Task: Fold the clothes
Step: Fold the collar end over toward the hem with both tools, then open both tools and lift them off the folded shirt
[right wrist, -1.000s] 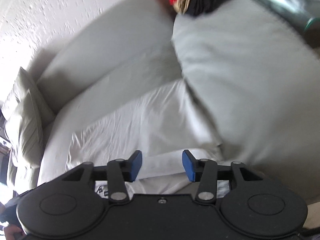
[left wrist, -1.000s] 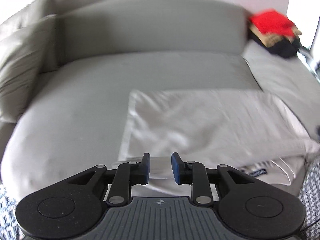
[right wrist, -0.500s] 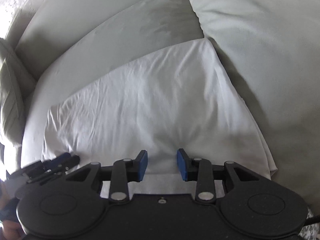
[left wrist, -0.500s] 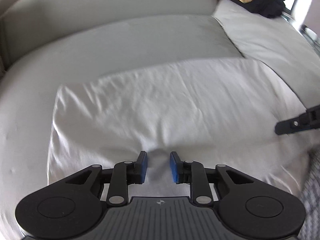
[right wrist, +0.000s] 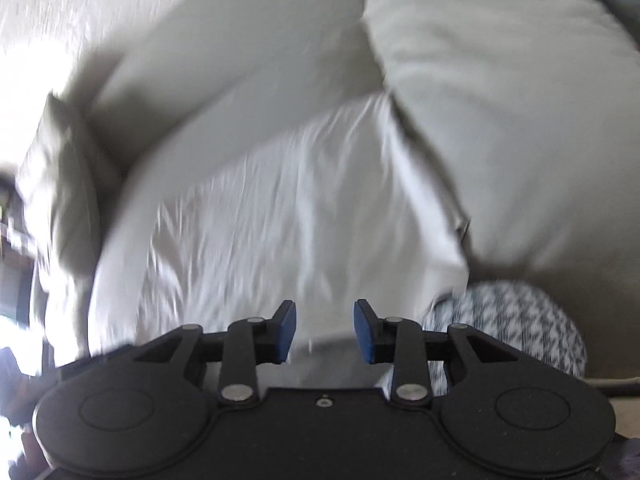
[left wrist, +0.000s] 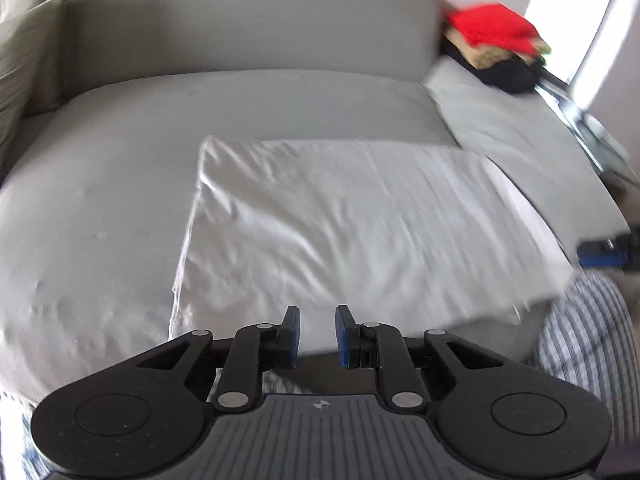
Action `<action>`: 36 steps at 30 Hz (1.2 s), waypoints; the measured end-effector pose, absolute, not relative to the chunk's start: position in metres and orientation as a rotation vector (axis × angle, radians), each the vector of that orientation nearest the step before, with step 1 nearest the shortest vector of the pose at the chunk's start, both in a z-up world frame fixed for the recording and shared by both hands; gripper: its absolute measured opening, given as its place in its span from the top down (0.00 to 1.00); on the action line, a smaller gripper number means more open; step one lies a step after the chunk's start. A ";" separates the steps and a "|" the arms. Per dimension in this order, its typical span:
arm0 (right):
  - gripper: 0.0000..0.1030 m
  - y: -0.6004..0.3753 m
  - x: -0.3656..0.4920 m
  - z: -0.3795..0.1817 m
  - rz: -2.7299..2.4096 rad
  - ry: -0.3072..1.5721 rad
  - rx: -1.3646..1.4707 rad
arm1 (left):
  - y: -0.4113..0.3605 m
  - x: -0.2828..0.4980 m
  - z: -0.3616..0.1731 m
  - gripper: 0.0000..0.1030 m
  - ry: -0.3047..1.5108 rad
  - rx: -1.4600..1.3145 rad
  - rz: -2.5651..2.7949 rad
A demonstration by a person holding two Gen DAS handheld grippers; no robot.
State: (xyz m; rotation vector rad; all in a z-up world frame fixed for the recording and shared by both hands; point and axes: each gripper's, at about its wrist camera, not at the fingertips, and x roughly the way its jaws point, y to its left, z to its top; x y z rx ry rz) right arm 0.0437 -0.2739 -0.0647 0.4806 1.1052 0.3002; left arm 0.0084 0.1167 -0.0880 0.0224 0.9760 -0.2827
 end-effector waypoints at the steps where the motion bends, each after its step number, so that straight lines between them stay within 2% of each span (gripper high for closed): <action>1: 0.77 -0.270 0.045 -0.068 0.295 1.091 0.482 | 0.111 0.012 -0.091 0.84 0.969 0.020 -0.272; 6: 0.77 -0.225 0.059 -0.090 0.322 1.079 0.353 | 0.080 0.030 -0.110 0.84 0.933 0.043 -0.226; 8: 0.77 -0.206 0.061 -0.098 0.318 1.066 0.234 | 0.069 0.034 -0.124 0.80 0.946 0.116 -0.189; 10: 0.76 -0.196 0.057 -0.111 0.263 1.114 0.102 | 0.072 0.030 -0.131 0.79 0.978 0.153 -0.158; 13: 0.76 -0.203 0.044 -0.107 0.257 1.150 0.085 | 0.087 0.017 -0.125 0.78 1.023 0.182 -0.167; 14: 0.76 -0.209 0.041 -0.105 0.256 1.187 0.110 | 0.093 0.014 -0.124 0.75 1.048 0.194 -0.166; 16: 0.76 -0.220 0.037 -0.099 0.277 1.195 0.179 | 0.109 0.011 -0.121 0.76 1.061 0.172 -0.133; 18: 0.74 -0.230 0.035 -0.090 0.296 1.142 0.274 | 0.125 0.011 -0.112 0.76 1.018 0.111 -0.107; 19: 0.69 -0.235 0.036 -0.085 0.301 1.107 0.326 | 0.128 0.018 -0.111 0.76 1.002 0.087 -0.101; 21: 0.66 -0.244 0.043 -0.077 0.293 1.035 0.404 | 0.134 0.033 -0.108 0.76 0.970 0.042 -0.090; 25: 0.66 -0.261 0.068 -0.071 0.261 0.930 0.555 | 0.145 0.064 -0.102 0.76 0.906 -0.047 -0.068; 27: 0.66 -0.266 0.087 -0.079 0.253 0.917 0.627 | 0.151 0.079 -0.099 0.77 0.874 -0.092 -0.058; 29: 0.66 -0.265 0.109 -0.092 0.255 0.926 0.691 | 0.157 0.094 -0.096 0.87 0.841 -0.136 -0.047; 36: 0.66 -0.273 0.160 -0.151 0.242 1.004 0.807 | 0.167 0.144 -0.139 0.87 0.941 -0.225 -0.080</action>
